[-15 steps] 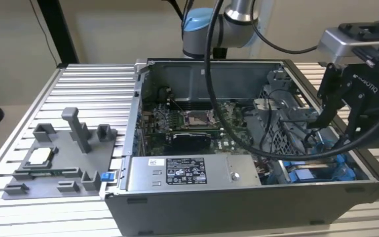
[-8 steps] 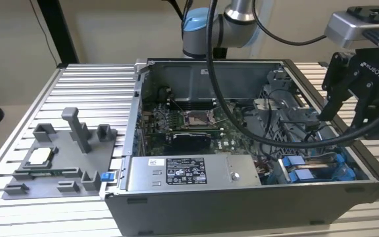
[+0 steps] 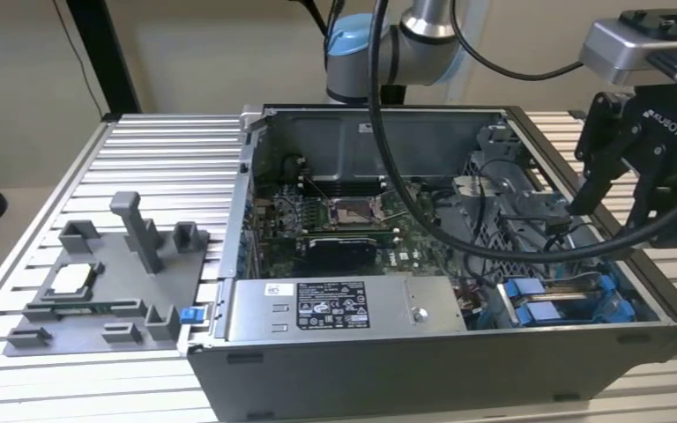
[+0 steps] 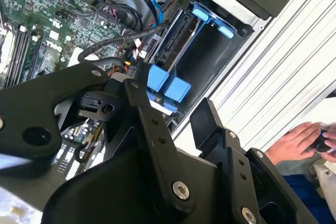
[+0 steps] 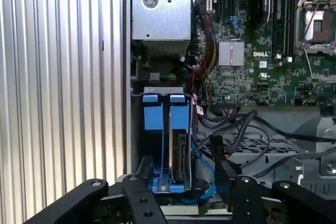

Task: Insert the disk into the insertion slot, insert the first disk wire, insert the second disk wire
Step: 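Insert the disk into the insertion slot, then insert the first disk wire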

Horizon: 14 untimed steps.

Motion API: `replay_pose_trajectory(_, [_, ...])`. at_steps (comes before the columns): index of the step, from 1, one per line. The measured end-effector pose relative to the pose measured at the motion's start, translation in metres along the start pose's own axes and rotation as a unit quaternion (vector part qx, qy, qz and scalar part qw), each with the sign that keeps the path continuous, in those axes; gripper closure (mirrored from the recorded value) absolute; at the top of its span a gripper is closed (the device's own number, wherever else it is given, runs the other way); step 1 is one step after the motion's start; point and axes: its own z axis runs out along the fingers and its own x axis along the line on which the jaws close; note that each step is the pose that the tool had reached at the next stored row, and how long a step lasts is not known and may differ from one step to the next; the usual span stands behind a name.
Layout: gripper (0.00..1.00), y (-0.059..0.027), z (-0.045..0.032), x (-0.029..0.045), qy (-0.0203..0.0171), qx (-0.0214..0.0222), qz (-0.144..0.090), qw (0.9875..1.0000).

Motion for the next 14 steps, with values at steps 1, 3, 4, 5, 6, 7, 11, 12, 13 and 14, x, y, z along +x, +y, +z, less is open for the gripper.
replay_pose_trajectory(1, [0.0,0.0001,-0.0001,-0.0007,0.0001,0.0,0.0,1.0])
replay_pose_trajectory(3, [0.0,0.0002,0.0,-0.0031,0.0001,0.0,0.0,1.0])
replay_pose_trajectory(4, [0.0,0.0002,0.0,-0.0044,0.0001,0.0,0.0,1.0])
replay_pose_trajectory(5, [0.0,0.0004,0.0001,-0.0057,0.0001,0.0001,0.0,1.0])
replay_pose_trajectory(6, [0.0,0.0009,0.0002,-0.0074,0.0001,0.0001,0.0,1.0])
replay_pose_trajectory(7, [0.0,0.0014,0.0003,-0.0092,0.0001,0.0002,0.0,1.0])
replay_pose_trajectory(11, [0.0,0.0064,0.0007,-0.0142,0.0,0.0006,0.0,1.0])
replay_pose_trajectory(12, [0.0,0.0082,0.0008,-0.015,0.0,0.0009,0.0,1.0])
replay_pose_trajectory(13, [0.0,0.01,0.001,-0.0156,0.0,0.0012,0.0,1.0])
replay_pose_trajectory(14, [0.0,0.0122,0.0011,-0.0161,0.0,0.0018,0.0,1.0])
